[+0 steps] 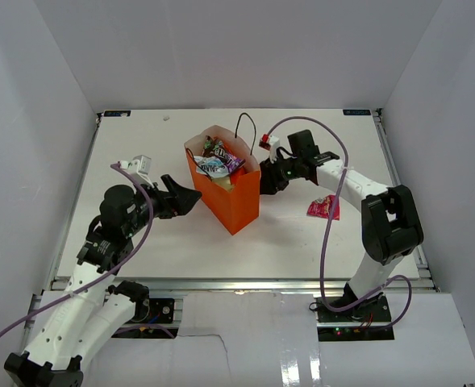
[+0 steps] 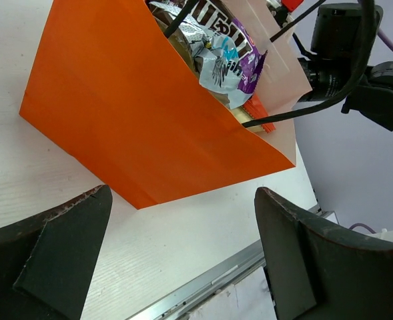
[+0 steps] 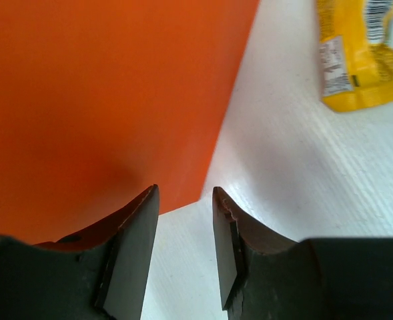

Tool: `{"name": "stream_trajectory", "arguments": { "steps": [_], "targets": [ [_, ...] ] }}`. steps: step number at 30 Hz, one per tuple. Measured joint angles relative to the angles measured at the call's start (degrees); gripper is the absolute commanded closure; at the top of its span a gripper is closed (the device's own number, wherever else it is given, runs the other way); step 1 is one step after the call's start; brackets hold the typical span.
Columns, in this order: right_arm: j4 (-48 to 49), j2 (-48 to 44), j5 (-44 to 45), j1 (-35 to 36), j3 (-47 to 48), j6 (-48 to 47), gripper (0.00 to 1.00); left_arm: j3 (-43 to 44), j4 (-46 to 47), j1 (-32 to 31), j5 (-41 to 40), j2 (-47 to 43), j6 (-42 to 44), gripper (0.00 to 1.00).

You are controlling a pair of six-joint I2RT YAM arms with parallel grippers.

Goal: Place the snacks into the paper bag

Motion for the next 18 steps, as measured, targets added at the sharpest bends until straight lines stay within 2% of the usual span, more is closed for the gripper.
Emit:
{"name": "stream_trajectory", "arguments": {
  "steps": [4,8,12,18],
  "targets": [
    [0.35,0.00,5.81,-0.66,0.90,0.35,0.54,0.07,0.00,0.00,-0.24,0.13,0.22,0.02],
    [0.37,2.40,9.77,-2.01,6.58,-0.24,0.48,0.07,0.00,0.00,-0.42,-0.11,0.17,0.02],
    [-0.44,9.53,10.40,-2.56,16.79,-4.26,0.38,0.07,-0.13,0.00,-0.48,-0.87,-0.13,0.02],
    [-7.10,27.12,9.14,-2.21,37.40,-12.26,0.30,0.07,-0.28,0.00,-0.79,-2.19,-1.42,0.02]
  ]
}}
